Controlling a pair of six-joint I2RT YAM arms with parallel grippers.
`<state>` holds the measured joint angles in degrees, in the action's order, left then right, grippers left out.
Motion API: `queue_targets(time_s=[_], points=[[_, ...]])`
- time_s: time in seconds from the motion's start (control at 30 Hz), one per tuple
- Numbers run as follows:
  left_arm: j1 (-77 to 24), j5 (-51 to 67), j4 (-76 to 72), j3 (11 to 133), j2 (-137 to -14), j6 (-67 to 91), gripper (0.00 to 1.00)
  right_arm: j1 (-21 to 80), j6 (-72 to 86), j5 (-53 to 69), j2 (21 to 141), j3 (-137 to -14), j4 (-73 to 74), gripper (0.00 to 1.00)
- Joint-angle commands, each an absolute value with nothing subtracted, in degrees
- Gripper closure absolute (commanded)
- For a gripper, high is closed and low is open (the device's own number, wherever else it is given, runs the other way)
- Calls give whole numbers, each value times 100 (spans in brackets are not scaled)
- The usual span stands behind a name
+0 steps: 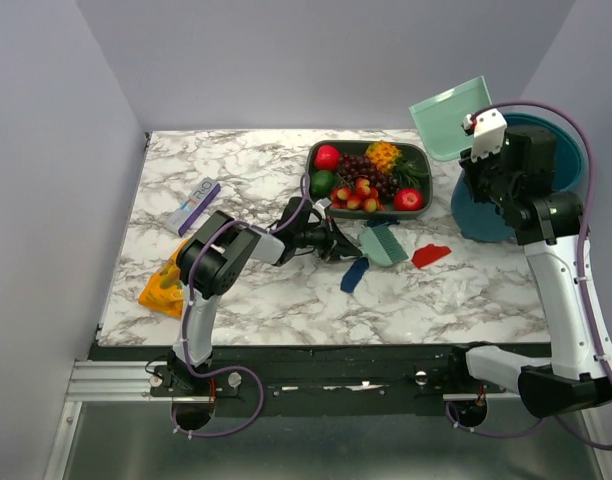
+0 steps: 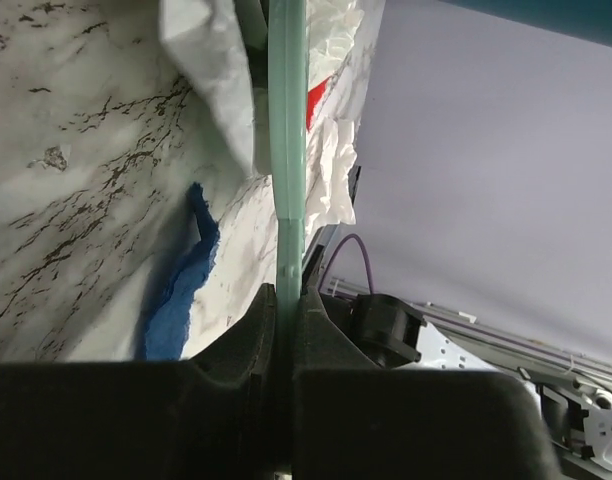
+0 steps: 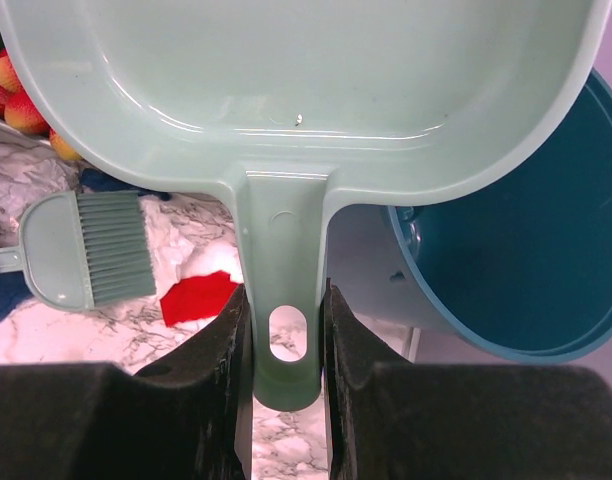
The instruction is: Sweep away the paper scraps from the table
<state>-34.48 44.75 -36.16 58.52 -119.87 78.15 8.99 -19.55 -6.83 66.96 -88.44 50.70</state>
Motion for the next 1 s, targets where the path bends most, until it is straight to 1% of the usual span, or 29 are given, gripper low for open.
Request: queue_targets(time_s=[0.0, 0.13, 0.27, 0.43, 0.5, 0.57, 0.63, 0.67, 0.7, 0.73, 0.8, 0.87, 0.97], points=[[-3261, 4245, -3281, 5722, -12077, 8069, 100, 888, -1925, -747, 6609, -8754, 5142, 99], [-3059, 4298, -2726, 5240, -11621, 7849, 100, 888, -1995, -572, 6557, -8631, 5212, 99], [-2725, 4324, -2146, 4572, -10979, 7366, 100, 888, -2301, -387, 6399, -8062, 5186, 99], [-2268, 4280, -977, 4018, -10049, 6119, 100, 888, -2838, -176, 6293, -7516, 5186, 99], [-2145, 4289, -373, 4017, -9731, 5662, 100, 888, -3233, -36, 6276, -7261, 5238, 99], [-2118, 4394, -11, 4130, -9212, 5135, 100, 888, -3592, 175, 6214, -7076, 5291, 99], [-1978, 4412, 972, 4602, -8940, 4609, 100, 888, -3883, 446, 6170, -6735, 5439, 100], [-1891, 4351, 1367, 4806, -8730, 4057, 100, 896, -4128, 500, 6126, -6576, 5458, 100], [-1716, 4342, 2050, 5016, -8641, 3747, 100, 896, -4244, 544, 6117, -6435, 5467, 99], [-1618, 4333, 2361, 5393, -8561, 3501, 100, 896, -4367, 597, 6108, -6129, 5467, 99], [-1416, 4359, 3124, 5694, -8368, 2972, 100, 896, -4692, 536, 6161, -5881, 5449, 99], [-1039, 4473, 3444, 6011, -8254, 2717, 100, 905, -4920, 536, 6266, -5757, 5589, 100], [-485, 4342, 3954, 6503, -8332, 2207, 100, 993, -4992, 554, 6530, -5844, 5827, 99]])
